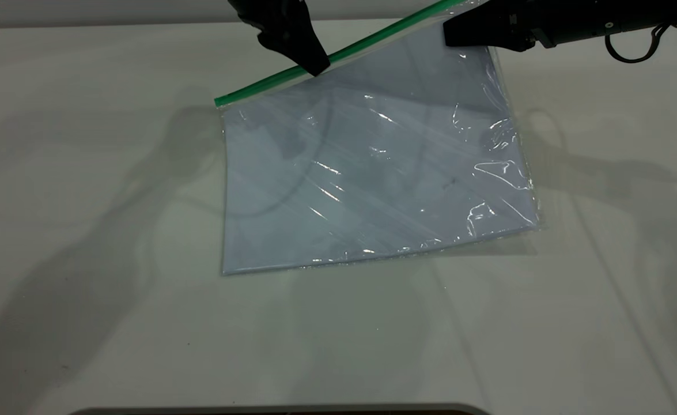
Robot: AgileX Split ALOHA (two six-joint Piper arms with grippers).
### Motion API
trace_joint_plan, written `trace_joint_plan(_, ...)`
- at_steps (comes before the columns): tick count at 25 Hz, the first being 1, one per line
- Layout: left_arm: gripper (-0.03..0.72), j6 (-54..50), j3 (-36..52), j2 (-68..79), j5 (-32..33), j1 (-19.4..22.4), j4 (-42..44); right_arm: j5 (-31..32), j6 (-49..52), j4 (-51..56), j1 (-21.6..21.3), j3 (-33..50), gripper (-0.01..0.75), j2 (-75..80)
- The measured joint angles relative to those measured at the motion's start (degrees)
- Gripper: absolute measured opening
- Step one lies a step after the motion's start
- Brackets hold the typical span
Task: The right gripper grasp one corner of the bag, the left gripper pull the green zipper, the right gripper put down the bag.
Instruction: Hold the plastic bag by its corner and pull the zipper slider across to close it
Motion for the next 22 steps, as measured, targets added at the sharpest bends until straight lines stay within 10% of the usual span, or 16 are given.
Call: trace_joint_plan(22, 0.078, 1.17, 0.0, 0.12, -1.31, -0.06, 0.05, -0.07, 0.0, -0.09, 0.0, -0.05, 0.033, 0.0)
